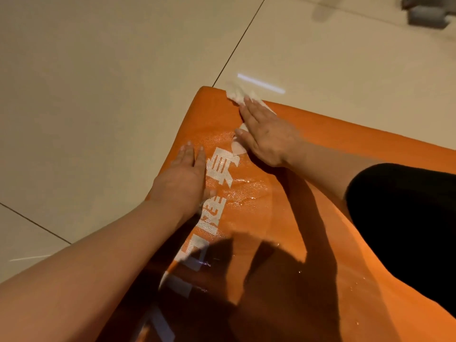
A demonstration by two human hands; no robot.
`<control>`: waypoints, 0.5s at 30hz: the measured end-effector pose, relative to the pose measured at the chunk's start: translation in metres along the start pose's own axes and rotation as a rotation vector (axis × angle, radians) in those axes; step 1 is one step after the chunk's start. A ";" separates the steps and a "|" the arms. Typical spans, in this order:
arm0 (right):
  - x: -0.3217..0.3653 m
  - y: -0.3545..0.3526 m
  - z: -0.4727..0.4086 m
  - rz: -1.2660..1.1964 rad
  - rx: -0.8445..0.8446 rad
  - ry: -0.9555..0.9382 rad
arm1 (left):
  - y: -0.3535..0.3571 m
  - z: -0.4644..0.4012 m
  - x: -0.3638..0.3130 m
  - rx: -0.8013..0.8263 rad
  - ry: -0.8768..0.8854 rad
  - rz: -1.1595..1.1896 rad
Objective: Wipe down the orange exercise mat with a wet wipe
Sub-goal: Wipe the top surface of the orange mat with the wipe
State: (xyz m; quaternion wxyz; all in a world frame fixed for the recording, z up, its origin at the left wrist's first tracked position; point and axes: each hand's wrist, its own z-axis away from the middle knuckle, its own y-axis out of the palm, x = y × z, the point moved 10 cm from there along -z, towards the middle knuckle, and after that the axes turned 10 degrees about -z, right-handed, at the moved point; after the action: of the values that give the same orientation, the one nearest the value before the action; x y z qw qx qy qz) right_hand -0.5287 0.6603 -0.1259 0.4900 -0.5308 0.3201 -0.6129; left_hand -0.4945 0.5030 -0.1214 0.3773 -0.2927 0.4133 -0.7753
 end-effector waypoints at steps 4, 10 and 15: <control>-0.027 -0.002 0.034 -0.034 -0.107 0.145 | 0.002 0.001 -0.004 -0.001 -0.004 -0.018; 0.061 0.020 0.001 -0.133 0.039 -0.079 | 0.002 0.000 -0.005 -0.006 0.014 -0.032; 0.039 0.020 0.046 -0.040 0.037 -0.135 | 0.005 0.011 -0.001 -0.011 0.065 0.007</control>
State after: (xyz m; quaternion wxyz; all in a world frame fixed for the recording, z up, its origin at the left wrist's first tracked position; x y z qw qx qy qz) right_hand -0.4776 0.6233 -0.1208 0.5079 -0.5680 0.2644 -0.5912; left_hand -0.4834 0.4976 -0.1208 0.3647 -0.2682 0.4304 -0.7809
